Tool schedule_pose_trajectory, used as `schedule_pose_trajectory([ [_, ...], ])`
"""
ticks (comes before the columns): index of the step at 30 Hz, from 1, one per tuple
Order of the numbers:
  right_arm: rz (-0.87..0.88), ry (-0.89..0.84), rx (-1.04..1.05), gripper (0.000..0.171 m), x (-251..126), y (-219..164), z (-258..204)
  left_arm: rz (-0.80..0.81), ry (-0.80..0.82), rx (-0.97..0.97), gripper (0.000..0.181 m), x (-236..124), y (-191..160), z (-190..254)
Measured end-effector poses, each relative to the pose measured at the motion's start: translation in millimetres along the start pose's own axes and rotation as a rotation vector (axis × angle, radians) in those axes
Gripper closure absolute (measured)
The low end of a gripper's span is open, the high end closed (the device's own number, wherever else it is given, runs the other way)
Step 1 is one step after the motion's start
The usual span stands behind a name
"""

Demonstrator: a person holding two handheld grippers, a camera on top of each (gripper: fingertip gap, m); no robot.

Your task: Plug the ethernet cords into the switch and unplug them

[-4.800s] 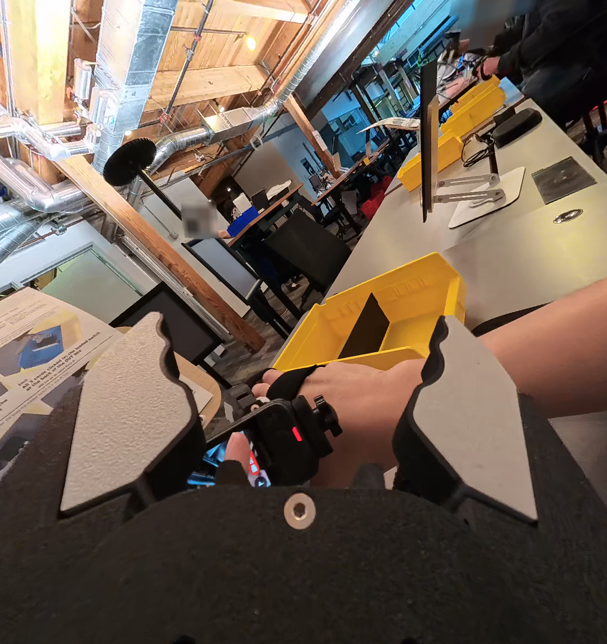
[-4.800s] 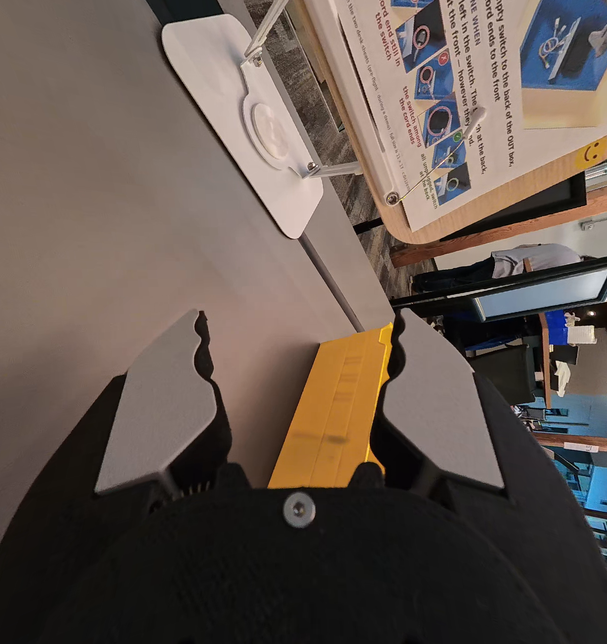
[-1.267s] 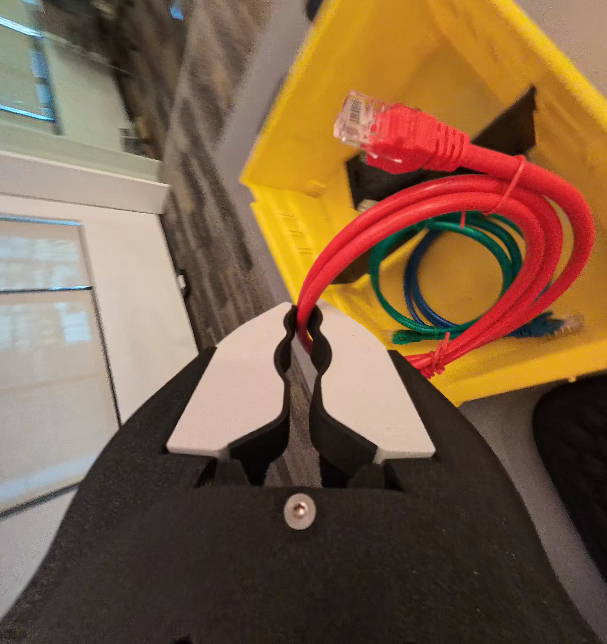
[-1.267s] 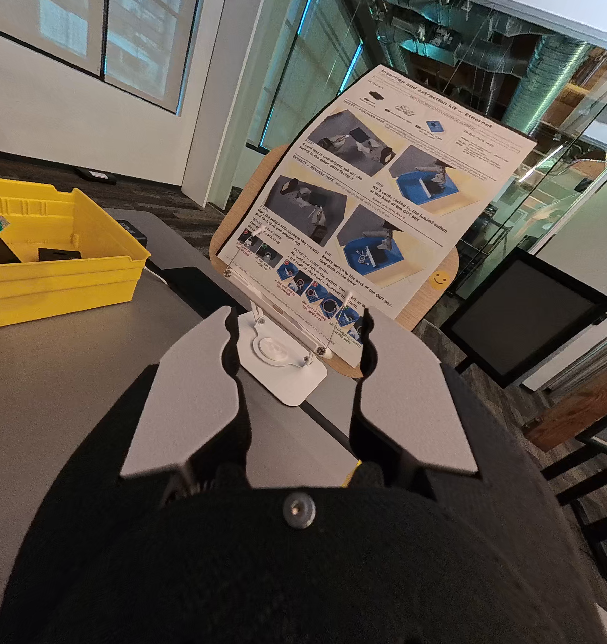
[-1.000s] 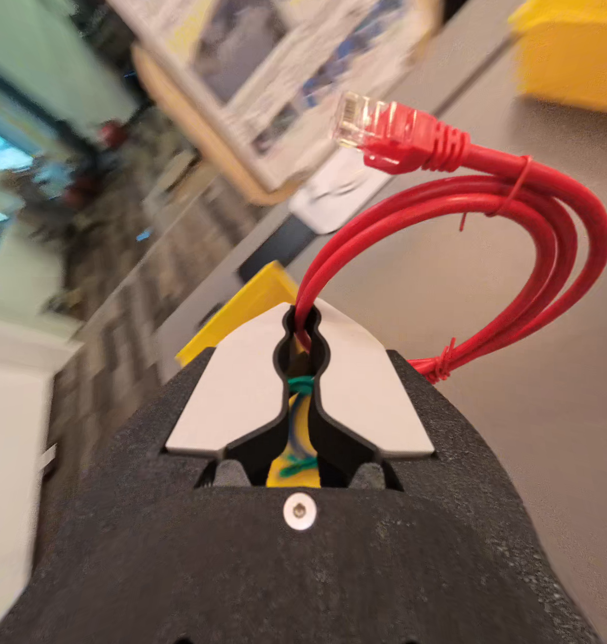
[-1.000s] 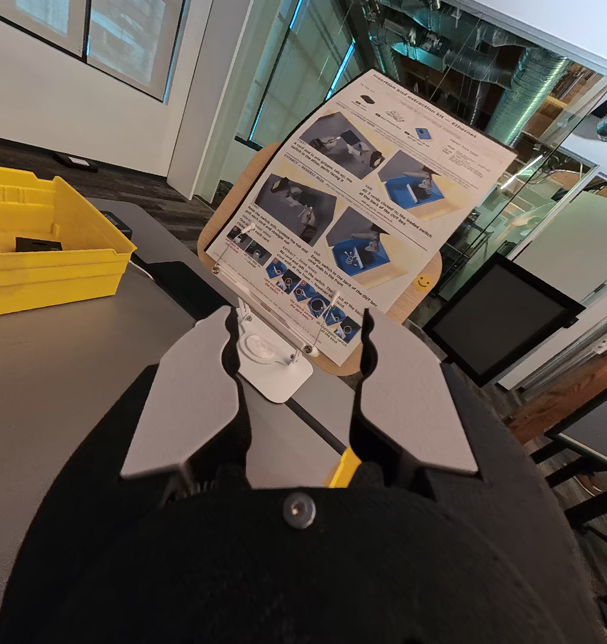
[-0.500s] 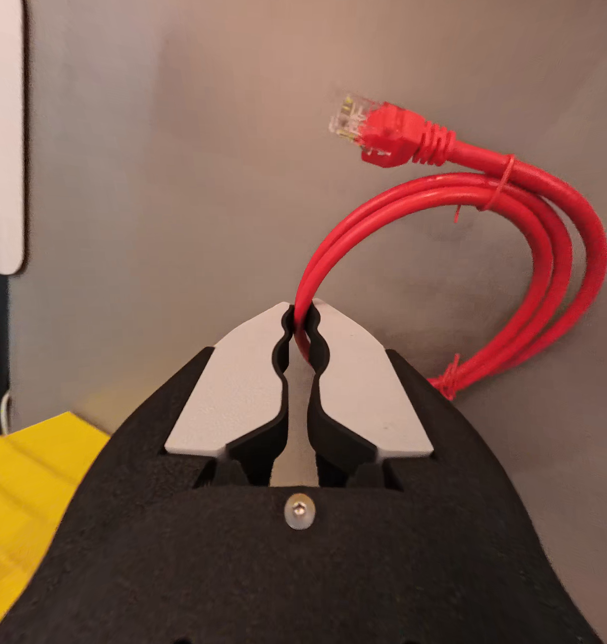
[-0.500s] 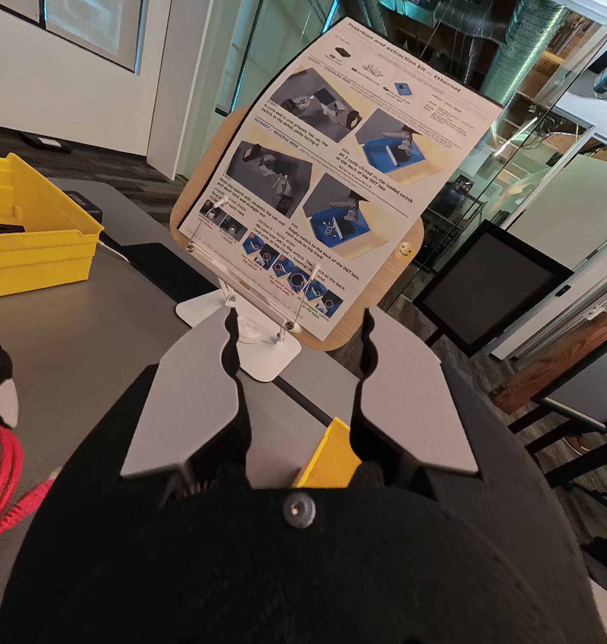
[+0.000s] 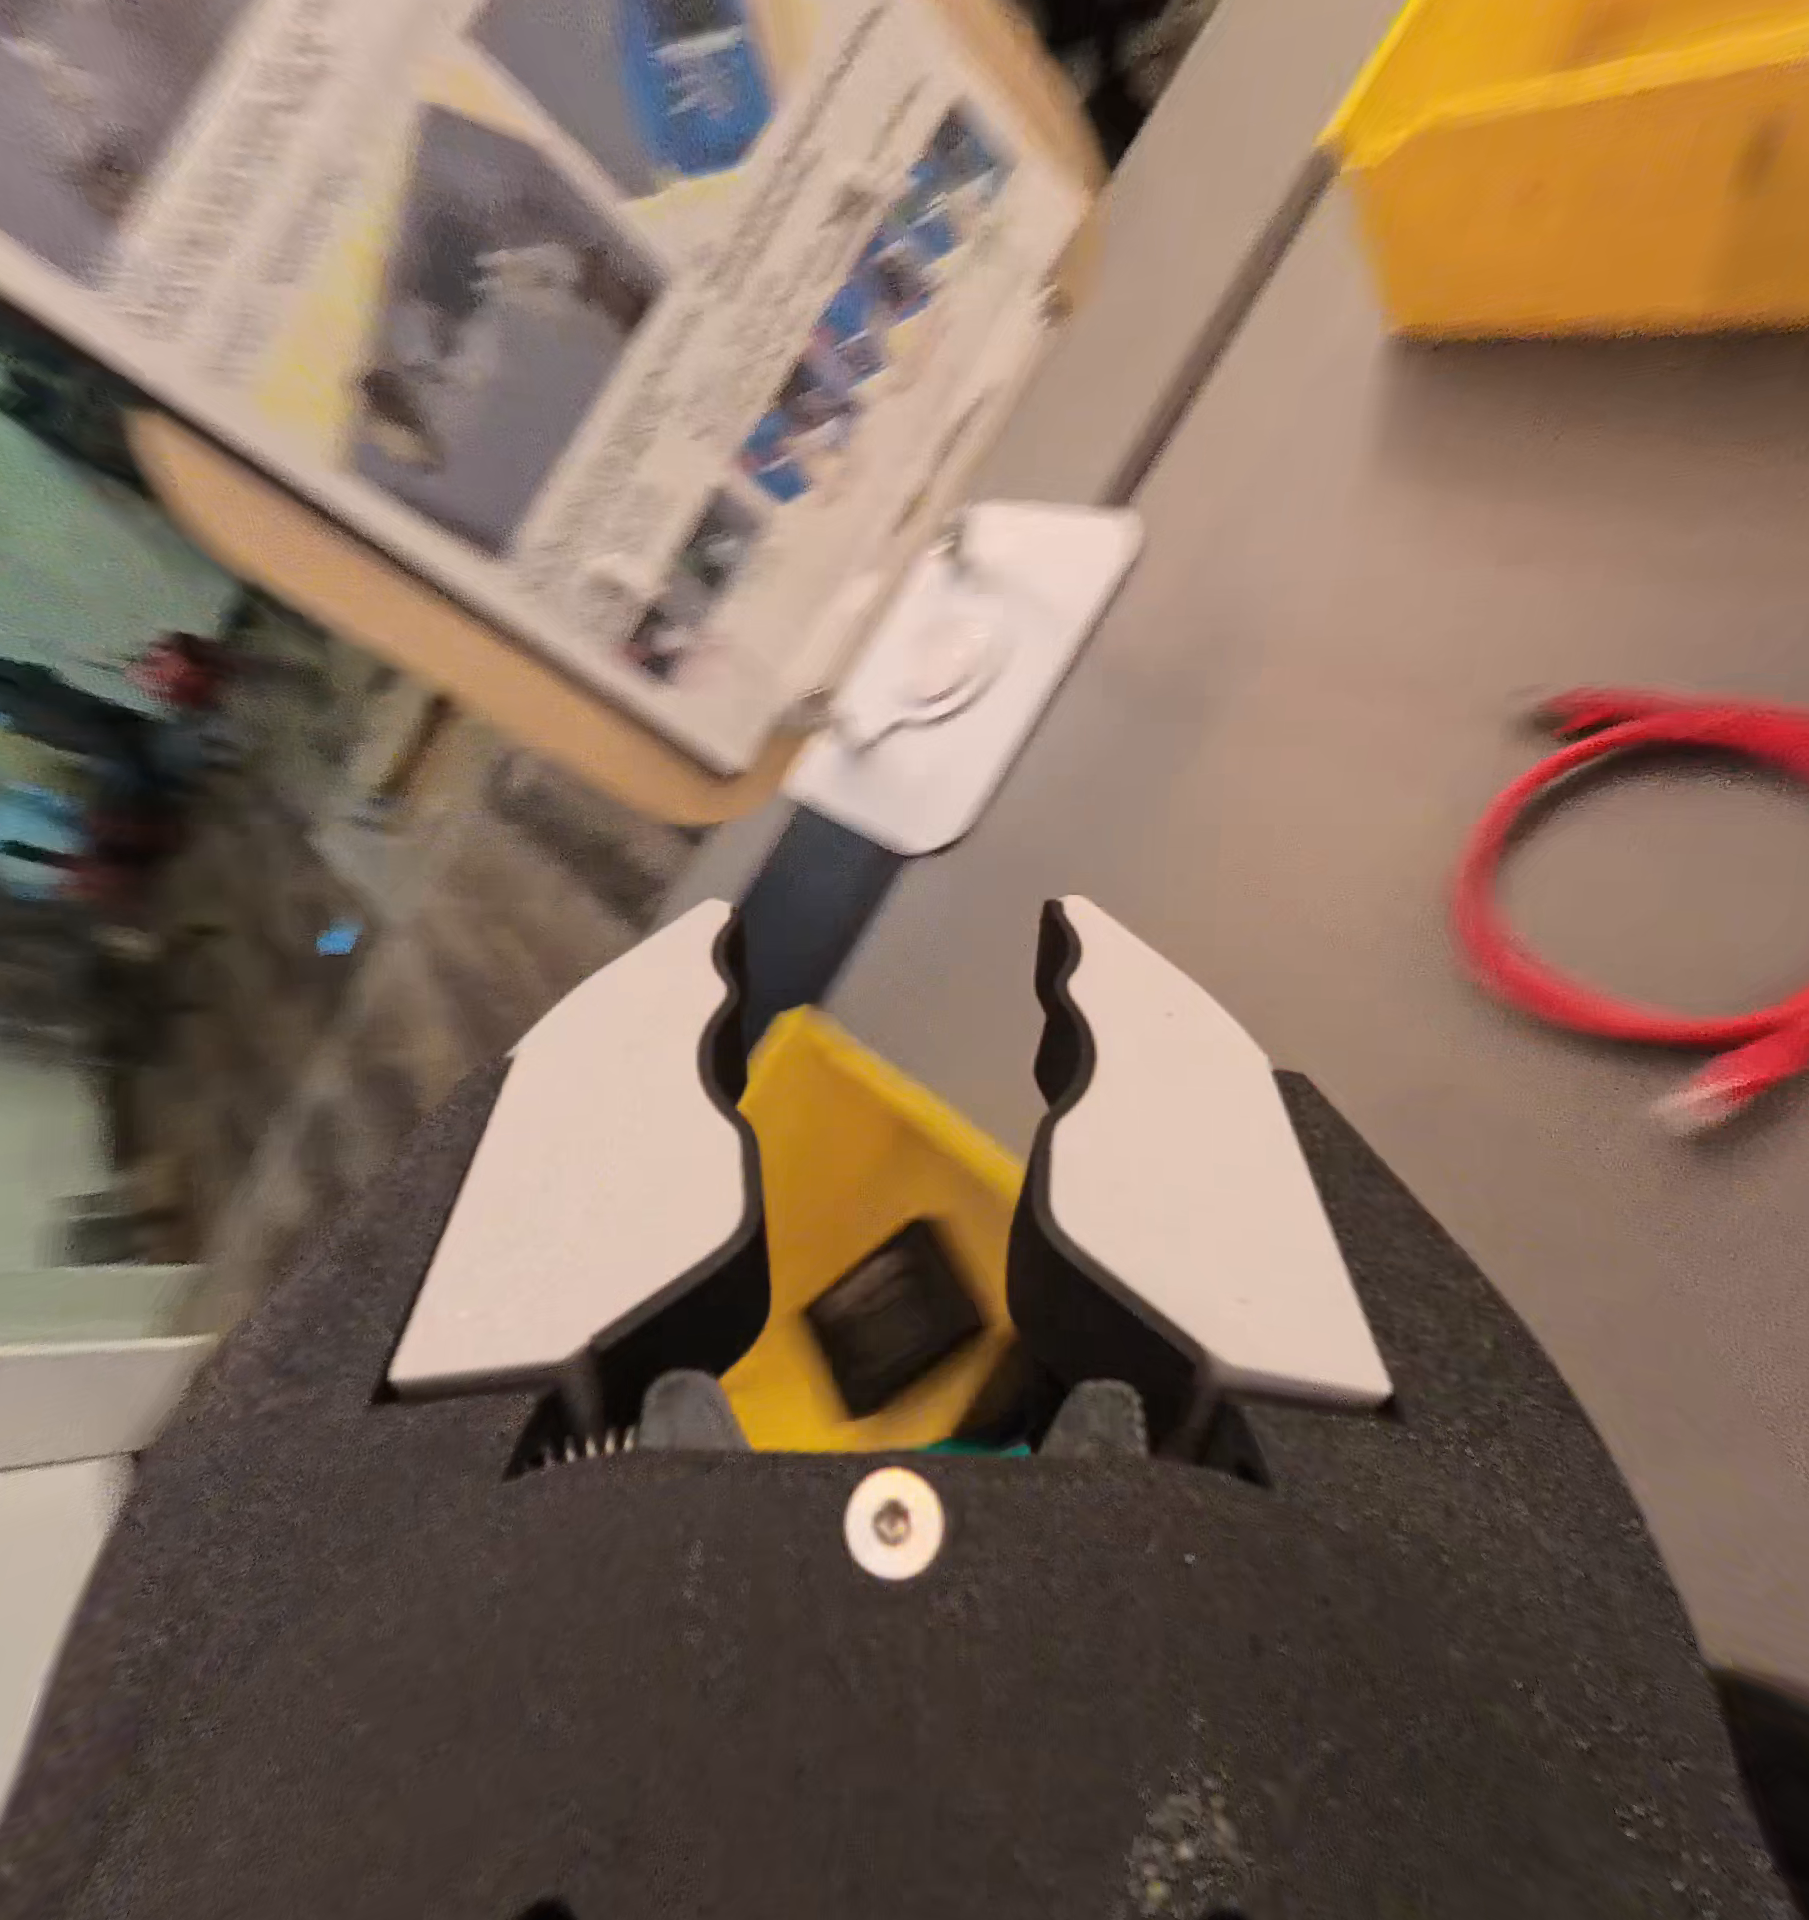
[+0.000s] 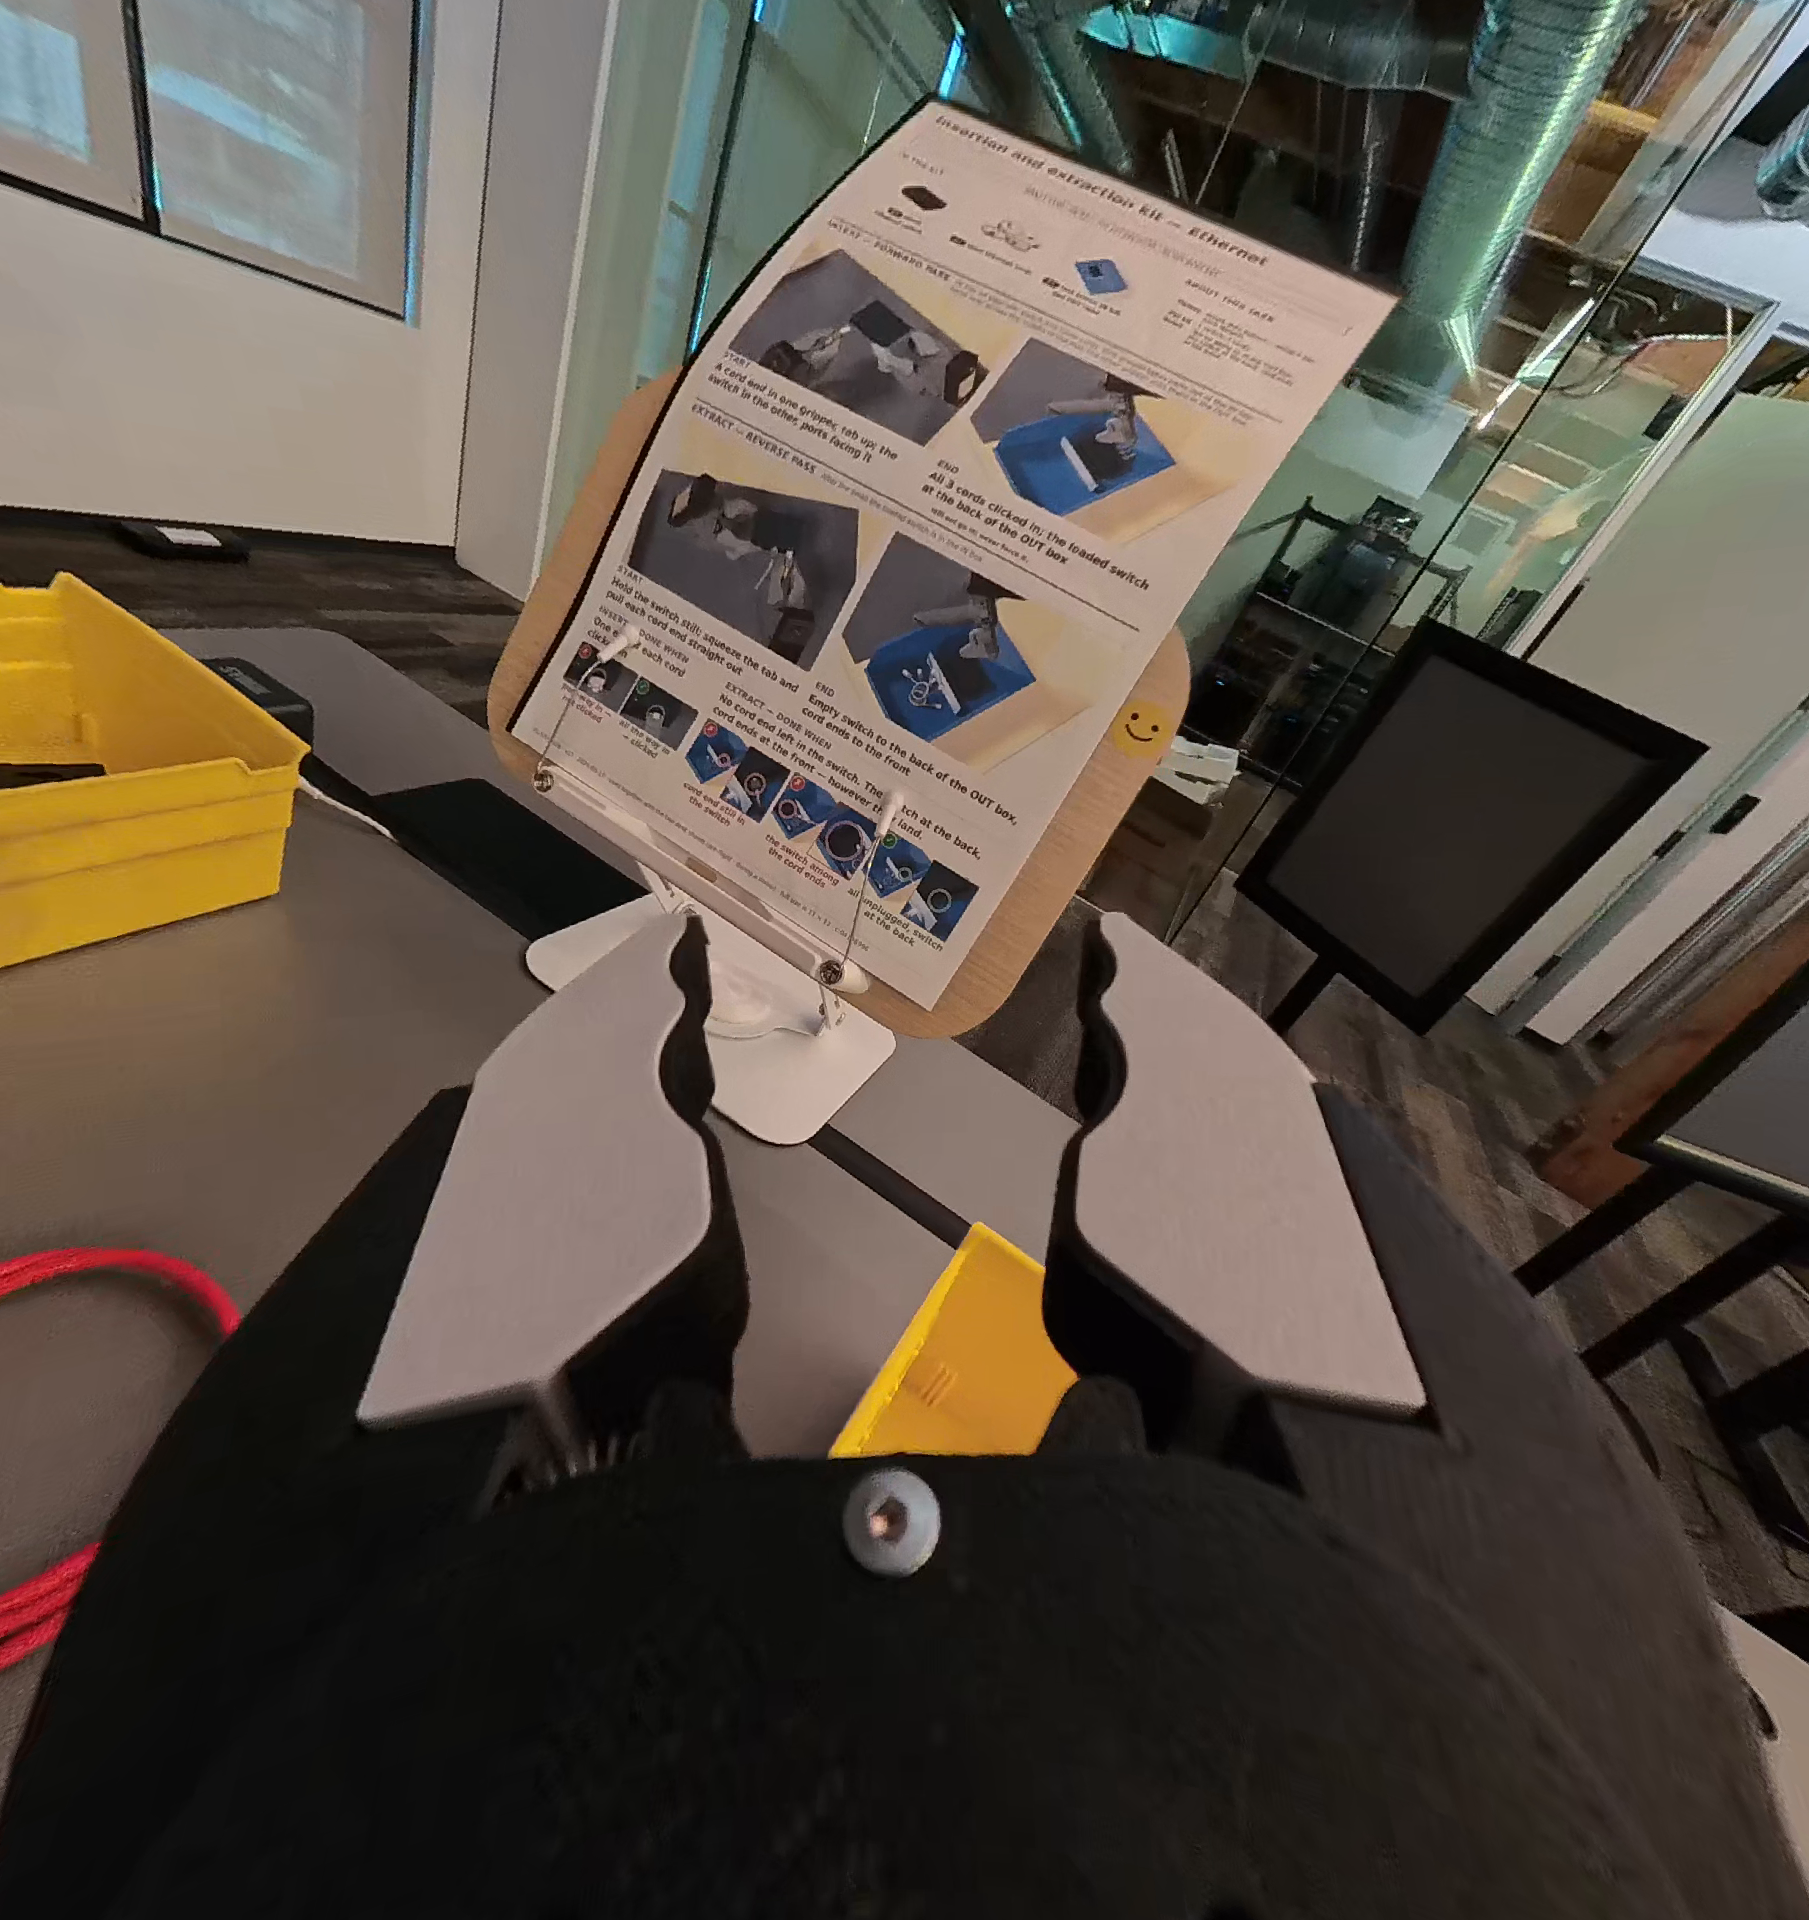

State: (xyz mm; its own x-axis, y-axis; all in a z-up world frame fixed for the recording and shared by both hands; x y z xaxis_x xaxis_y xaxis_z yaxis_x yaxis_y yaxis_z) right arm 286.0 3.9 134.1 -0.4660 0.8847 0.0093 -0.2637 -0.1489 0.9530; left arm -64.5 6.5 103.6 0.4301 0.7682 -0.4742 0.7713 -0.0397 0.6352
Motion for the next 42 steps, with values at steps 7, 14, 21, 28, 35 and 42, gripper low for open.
schedule_pose_trajectory([
  [7,-0.036,-0.018,0.018,0.102,6,-15,12,-0.440,-0.181,0.464,0.150,29,-139,-57],
  [14,-0.105,0.004,0.038,0.101,18,-39,15,-0.636,-0.483,0.508,0.131,70,-224,-46],
  [21,-0.211,0.063,-0.011,0.100,37,-62,-6,-0.609,-0.721,0.621,0.123,90,-242,-21],
  [28,-0.258,0.085,-0.072,0.100,44,-71,-22,-0.611,-0.773,0.713,0.090,103,-263,-7],
  [35,-0.256,0.127,-0.011,0.101,46,-75,-25,-0.617,-0.805,0.612,0.120,105,-262,-9],
  [42,-0.219,0.189,0.016,0.101,45,-70,-34,-0.640,-0.635,0.447,0.121,80,-231,-45],
])
Point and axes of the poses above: each gripper's, where its closed fingertips meet, x out along the fingers, y out of its top, z = x × y across the jaws, the point moved 4 cm from there along -x, back along the fingers, and after that the axes turned 4 degrees about x, right-handed, at the moved point
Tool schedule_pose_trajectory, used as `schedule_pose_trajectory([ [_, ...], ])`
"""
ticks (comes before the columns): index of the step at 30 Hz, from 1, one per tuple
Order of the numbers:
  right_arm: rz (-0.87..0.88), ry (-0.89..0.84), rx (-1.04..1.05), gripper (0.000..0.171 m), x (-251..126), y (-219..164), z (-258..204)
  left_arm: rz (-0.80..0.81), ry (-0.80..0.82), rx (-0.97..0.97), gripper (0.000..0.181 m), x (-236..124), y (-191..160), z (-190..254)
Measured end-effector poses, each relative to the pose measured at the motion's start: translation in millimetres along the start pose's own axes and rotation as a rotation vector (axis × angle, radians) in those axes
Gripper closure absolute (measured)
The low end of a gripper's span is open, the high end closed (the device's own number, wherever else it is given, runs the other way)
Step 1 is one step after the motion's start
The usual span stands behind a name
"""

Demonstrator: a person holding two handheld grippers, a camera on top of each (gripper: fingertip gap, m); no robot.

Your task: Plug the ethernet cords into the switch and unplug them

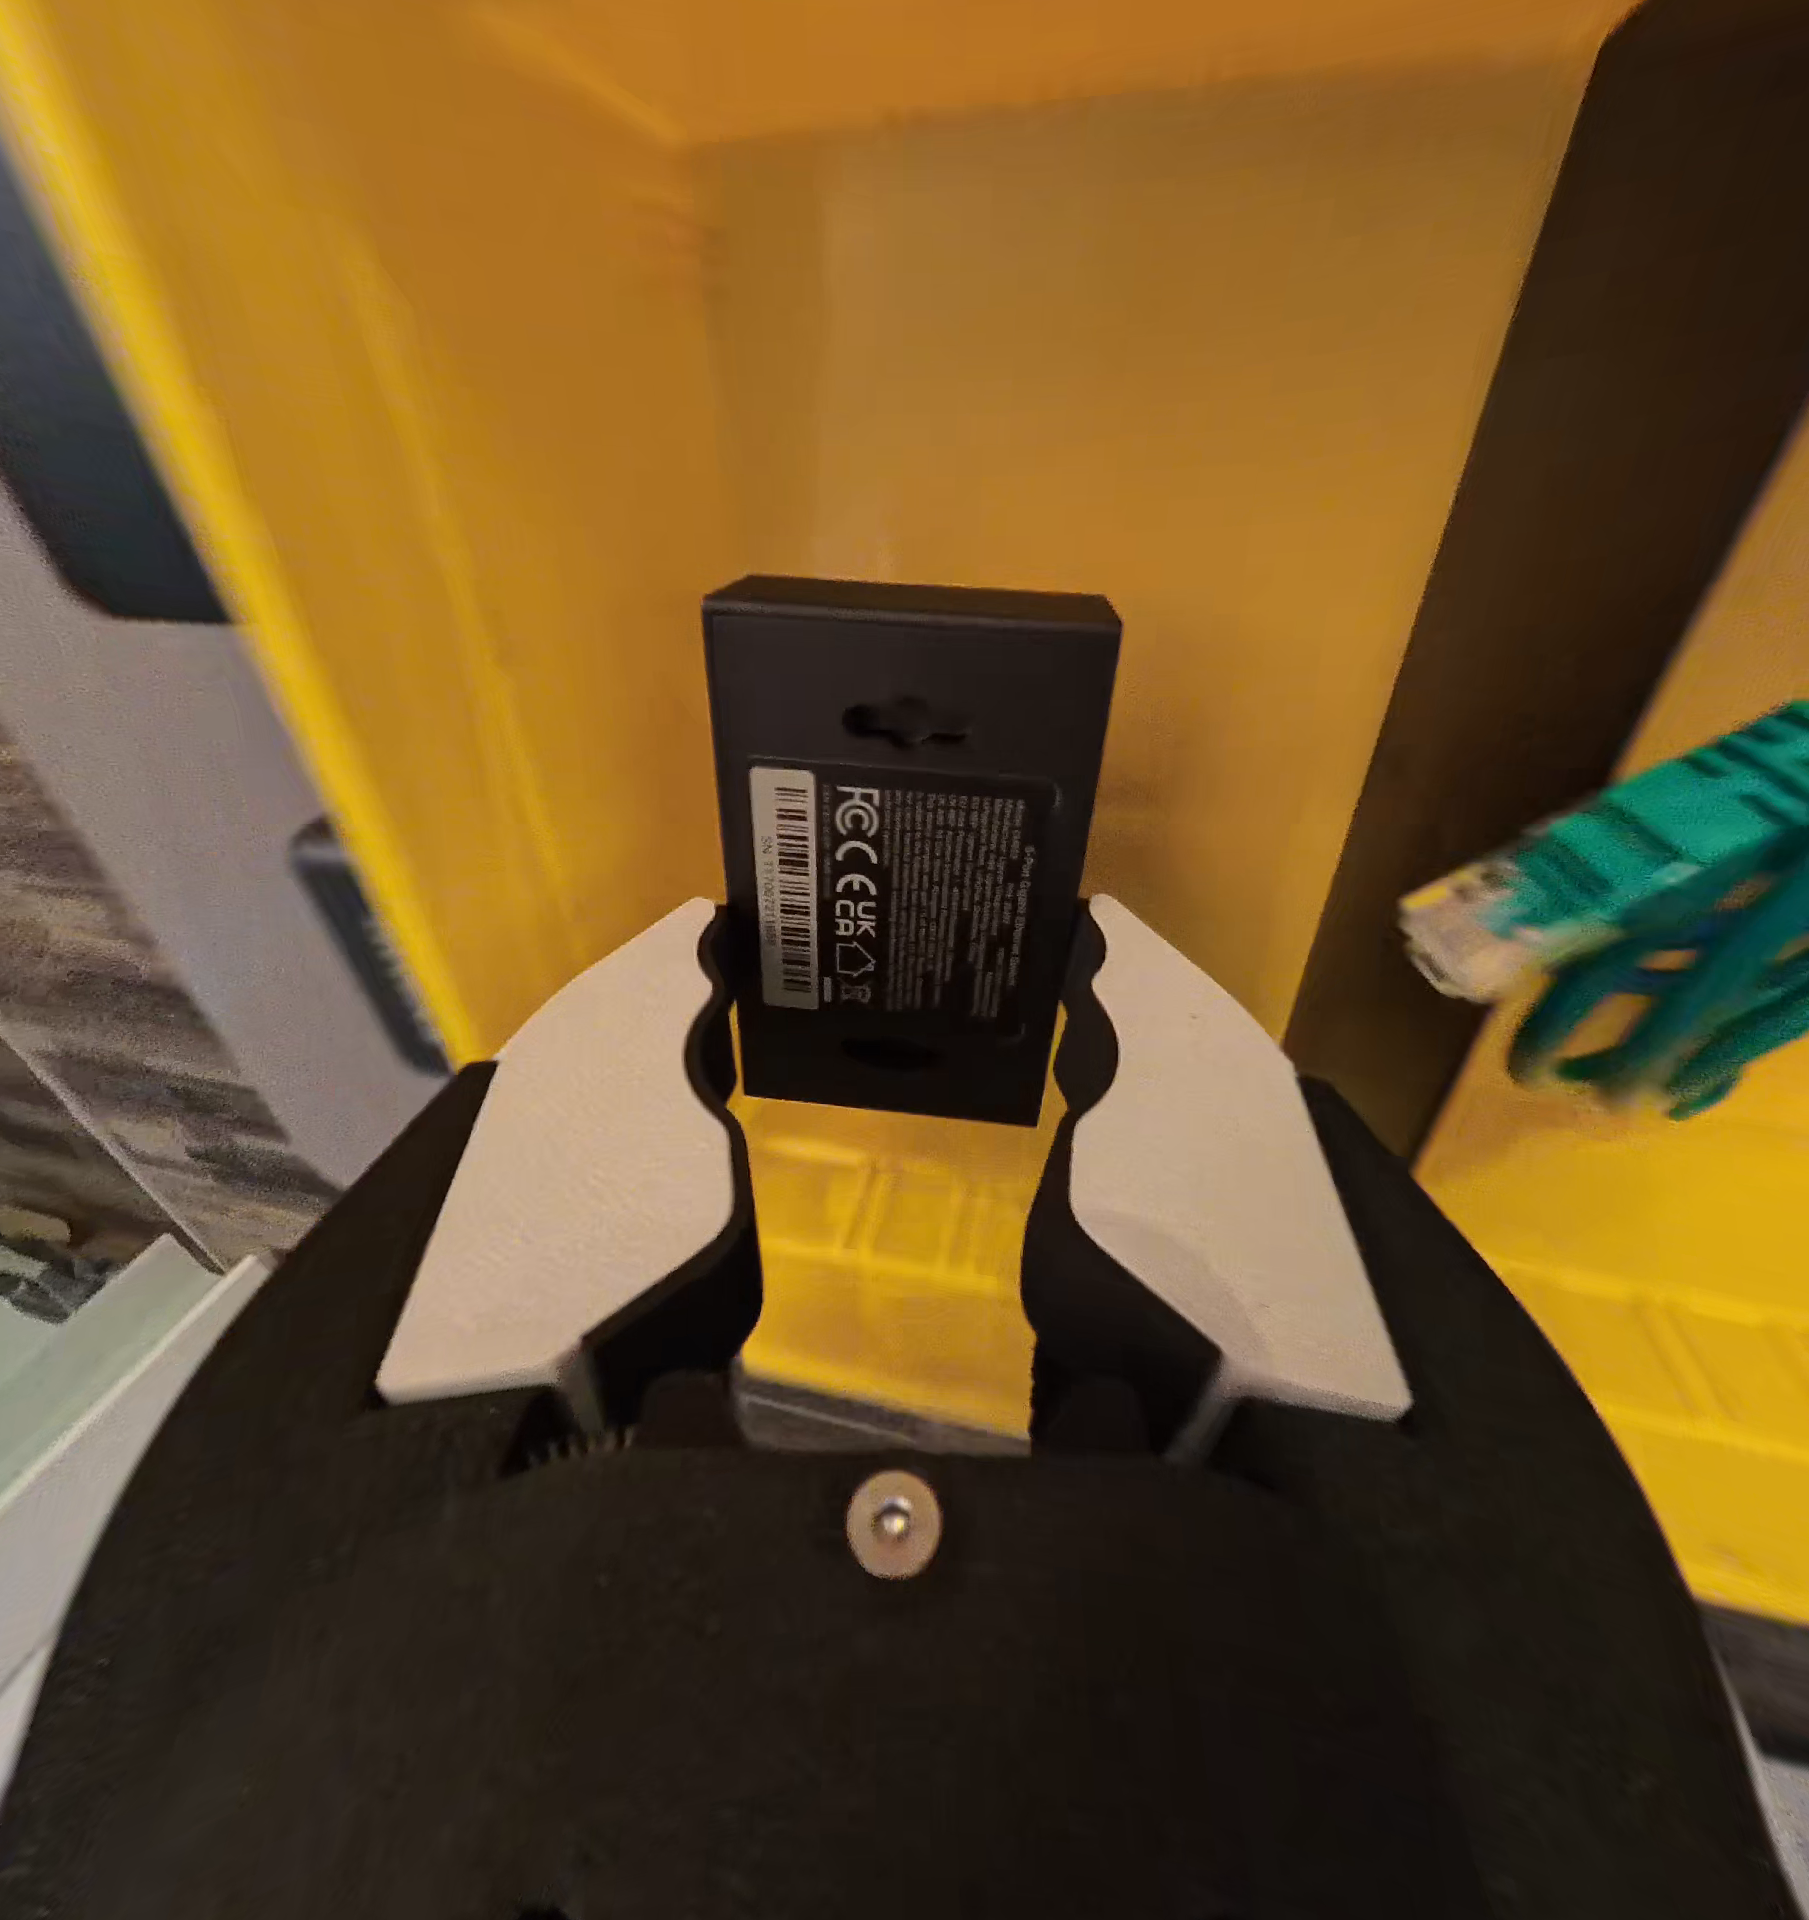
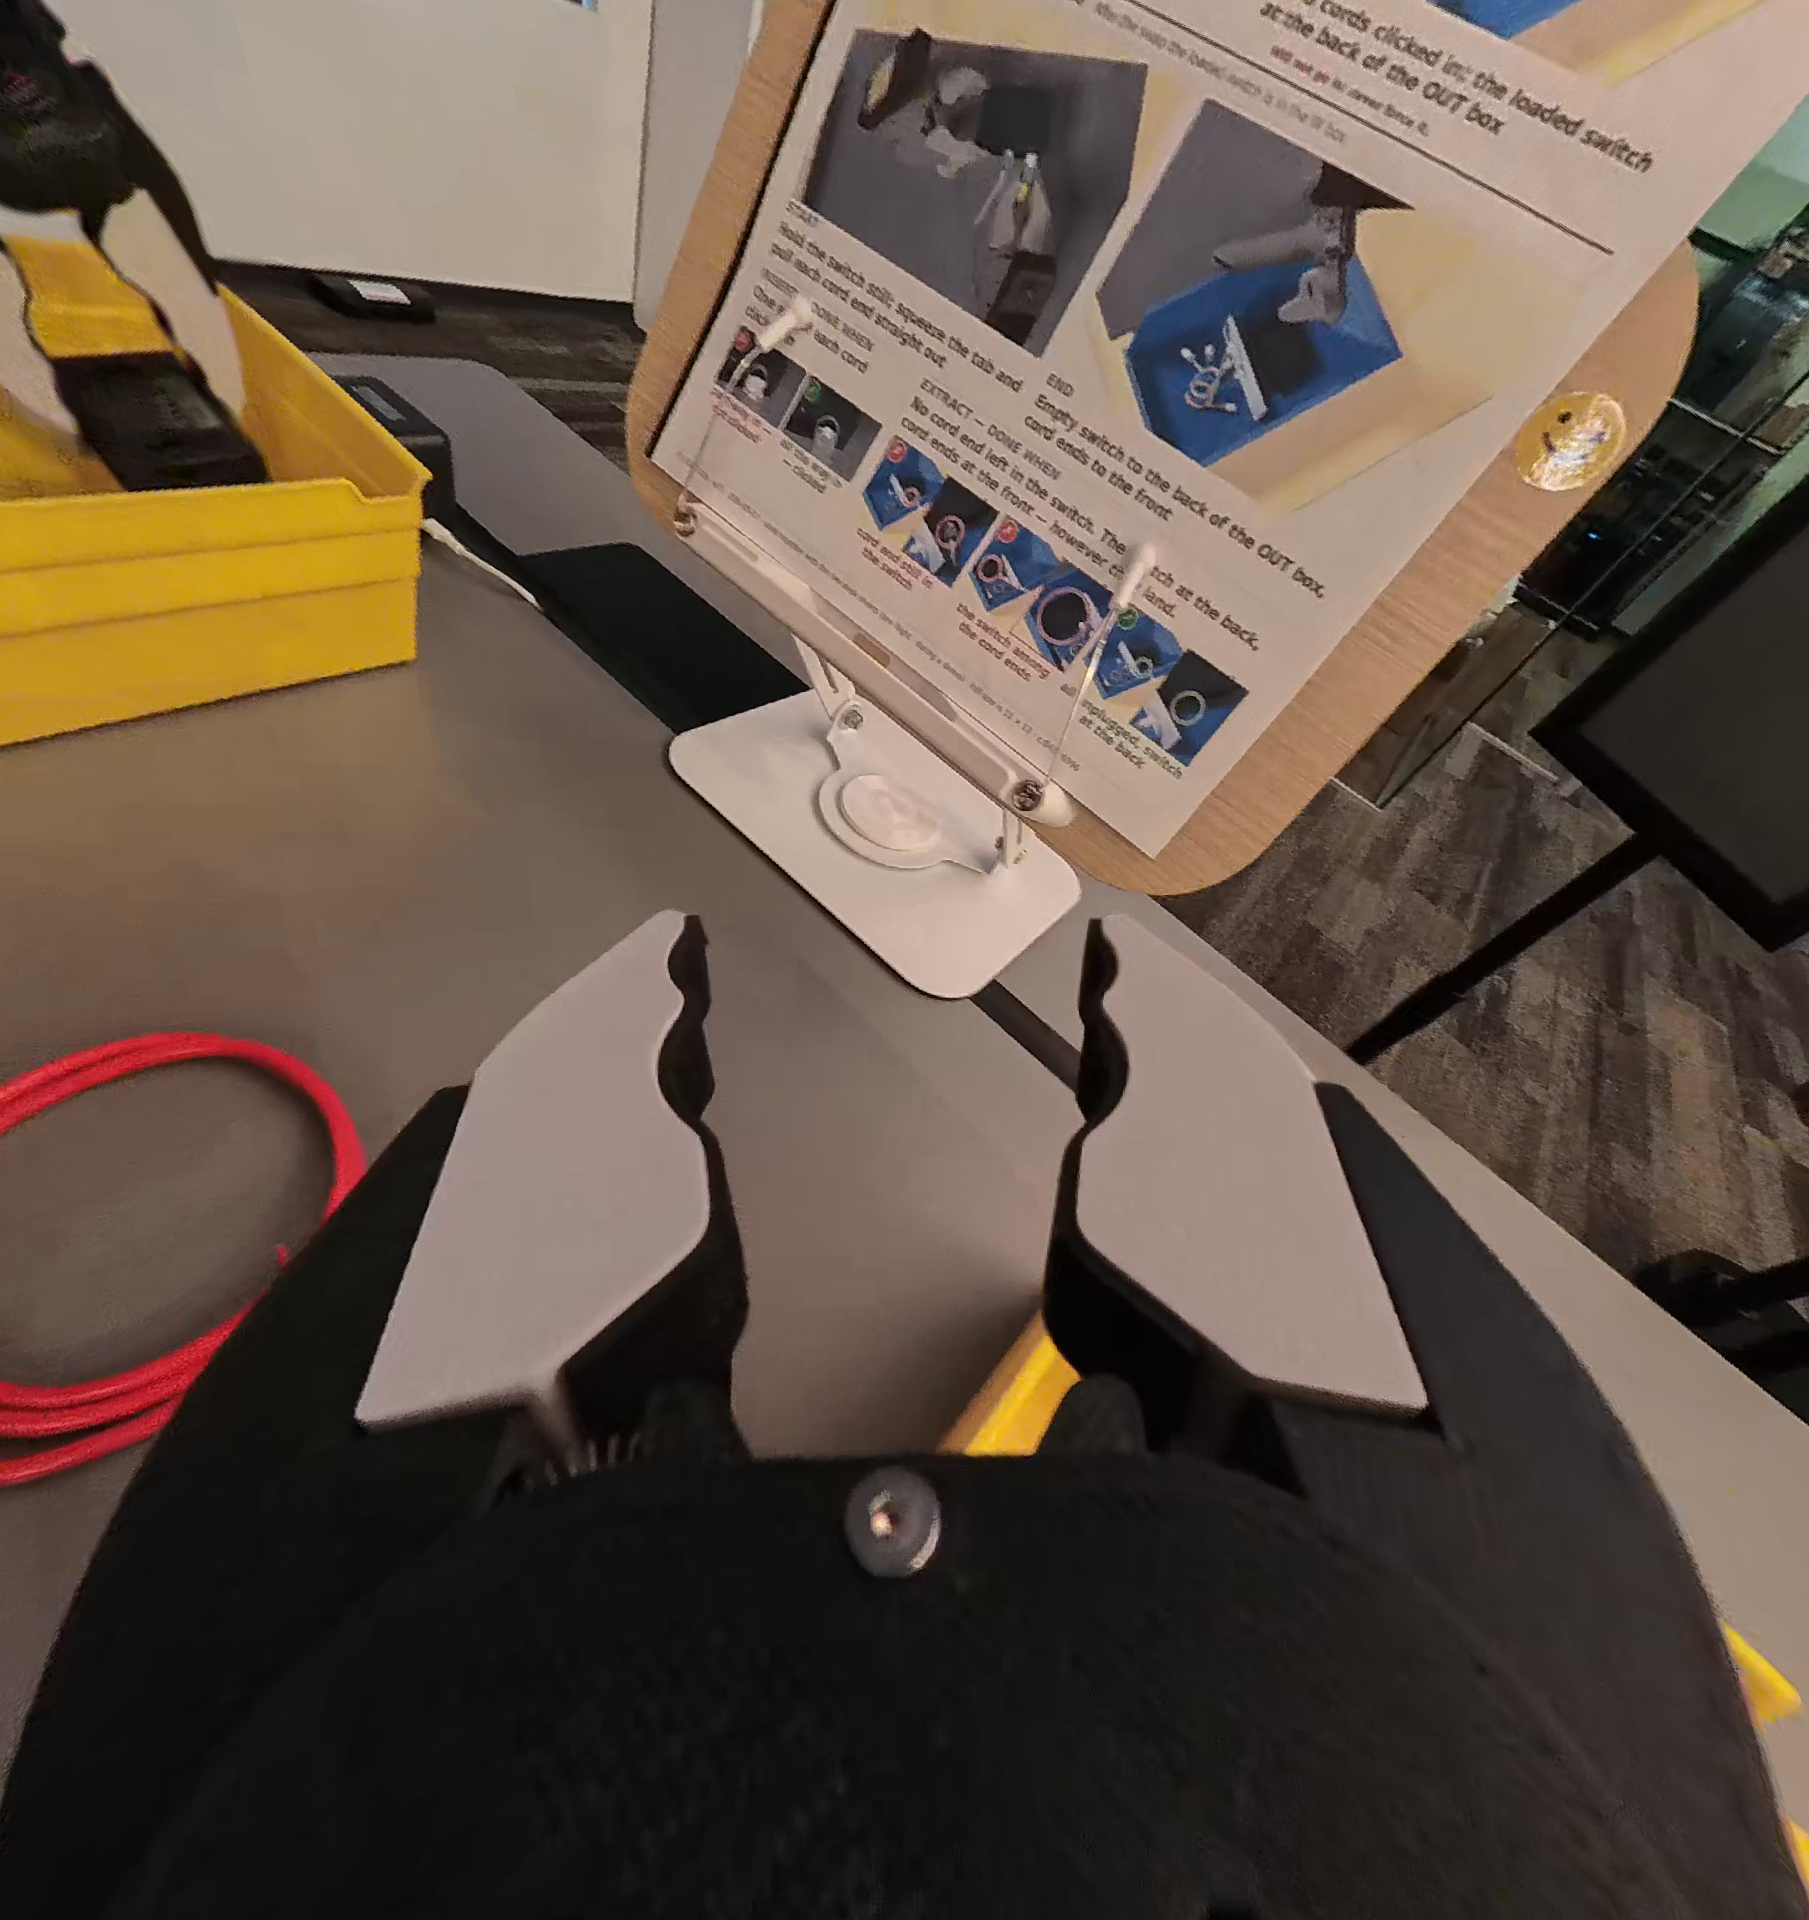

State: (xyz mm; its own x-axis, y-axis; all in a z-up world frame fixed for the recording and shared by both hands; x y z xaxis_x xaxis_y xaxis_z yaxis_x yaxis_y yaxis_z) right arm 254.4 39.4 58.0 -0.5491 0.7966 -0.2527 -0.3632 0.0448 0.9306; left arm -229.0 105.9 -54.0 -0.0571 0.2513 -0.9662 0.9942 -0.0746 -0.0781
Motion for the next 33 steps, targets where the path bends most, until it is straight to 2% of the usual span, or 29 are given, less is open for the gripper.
schedule_pose_trajectory([
  [3,0.036,0.059,0.022,0.102,4,5,-12,0.038,0.045,-0.085,0.121,-41,10,2],
  [6,0.080,0.172,0.066,0.104,10,15,-39,0.102,0.069,-0.135,0.121,-80,34,16],
  [9,0.099,0.344,0.191,0.104,19,28,-82,0.127,0.137,-0.109,0.121,-114,74,36],
  [11,0.106,0.396,0.308,0.091,23,38,-106,0.153,0.185,-0.085,0.121,-131,112,50],
  [14,0.170,0.489,0.511,0.091,20,51,-132,0.200,0.276,-0.055,0.121,-144,174,69],
  [17,0.152,0.555,0.674,0.091,21,49,-140,0.245,0.356,-0.059,0.121,-150,227,81],
  [19,0.106,0.591,0.729,0.090,23,44,-139,0.231,0.425,-0.074,0.121,-151,250,80],
  [22,-0.025,0.632,0.727,0.091,26,32,-139,0.245,0.439,-0.099,0.121,-151,274,79],
  [23,-0.048,0.651,0.729,0.094,26,30,-140,0.255,0.430,-0.093,0.121,-151,281,80],
  [25,-0.082,0.735,0.736,0.135,26,27,-141,0.255,0.425,-0.096,0.121,-151,293,81],
  [28,-0.095,0.861,0.869,0.140,27,23,-134,0.272,0.456,-0.092,0.120,-155,302,78],
  [31,-0.043,1.019,1.067,0.142,22,28,-122,0.445,0.467,-0.202,0.117,-175,303,76],
  [33,-0.010,1.064,1.124,0.143,18,31,-112,0.619,0.514,-0.287,0.097,-195,297,74],
])
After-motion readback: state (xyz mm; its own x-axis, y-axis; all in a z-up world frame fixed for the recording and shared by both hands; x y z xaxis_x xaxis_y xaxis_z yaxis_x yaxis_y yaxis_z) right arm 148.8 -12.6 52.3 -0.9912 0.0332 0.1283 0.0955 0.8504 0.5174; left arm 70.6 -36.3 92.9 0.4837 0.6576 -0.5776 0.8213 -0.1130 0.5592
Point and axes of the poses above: each gripper's, where its closed fingertips meet, x out along the fingers, y out of its top, z = x × y across the jaws, the point moved 4 cm from there along -x, back along the fingers, and after that the axes turned 4 degrees about x, right-handed, at the moved point
